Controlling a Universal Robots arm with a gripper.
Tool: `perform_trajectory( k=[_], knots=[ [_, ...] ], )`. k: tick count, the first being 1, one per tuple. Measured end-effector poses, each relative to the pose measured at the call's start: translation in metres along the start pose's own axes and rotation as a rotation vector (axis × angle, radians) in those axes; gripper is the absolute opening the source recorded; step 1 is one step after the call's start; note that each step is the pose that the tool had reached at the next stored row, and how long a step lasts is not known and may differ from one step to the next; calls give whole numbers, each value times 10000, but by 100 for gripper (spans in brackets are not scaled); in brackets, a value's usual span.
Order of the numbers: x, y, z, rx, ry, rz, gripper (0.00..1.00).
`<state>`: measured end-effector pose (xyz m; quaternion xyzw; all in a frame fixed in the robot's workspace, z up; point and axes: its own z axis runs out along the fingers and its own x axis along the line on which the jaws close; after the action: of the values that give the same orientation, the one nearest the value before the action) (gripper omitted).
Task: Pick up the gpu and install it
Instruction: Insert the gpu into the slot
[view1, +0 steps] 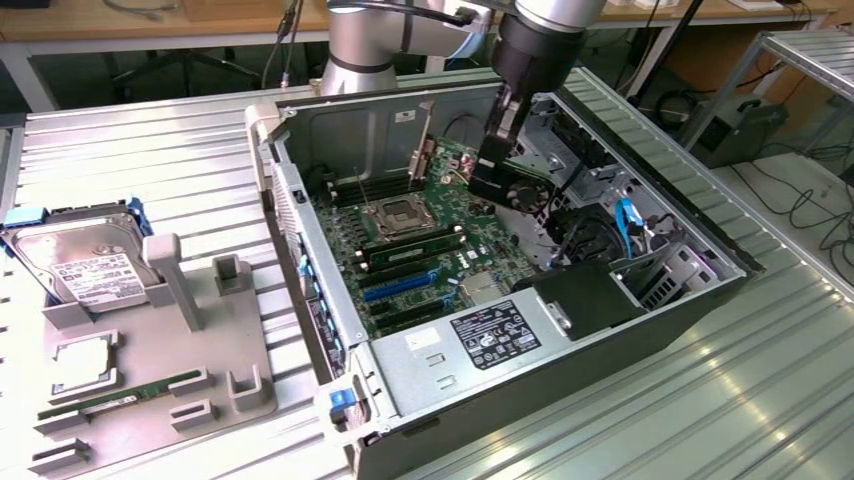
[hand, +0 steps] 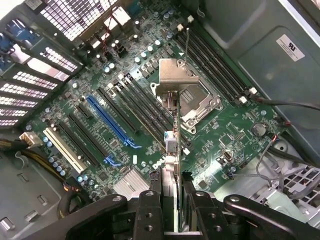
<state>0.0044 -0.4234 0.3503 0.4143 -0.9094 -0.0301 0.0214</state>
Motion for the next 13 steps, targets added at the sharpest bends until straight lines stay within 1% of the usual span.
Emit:
perform_trajectory(
  k=[13],
  knots=[
    [0,-1,7,11,52,-995,27]
  ],
)
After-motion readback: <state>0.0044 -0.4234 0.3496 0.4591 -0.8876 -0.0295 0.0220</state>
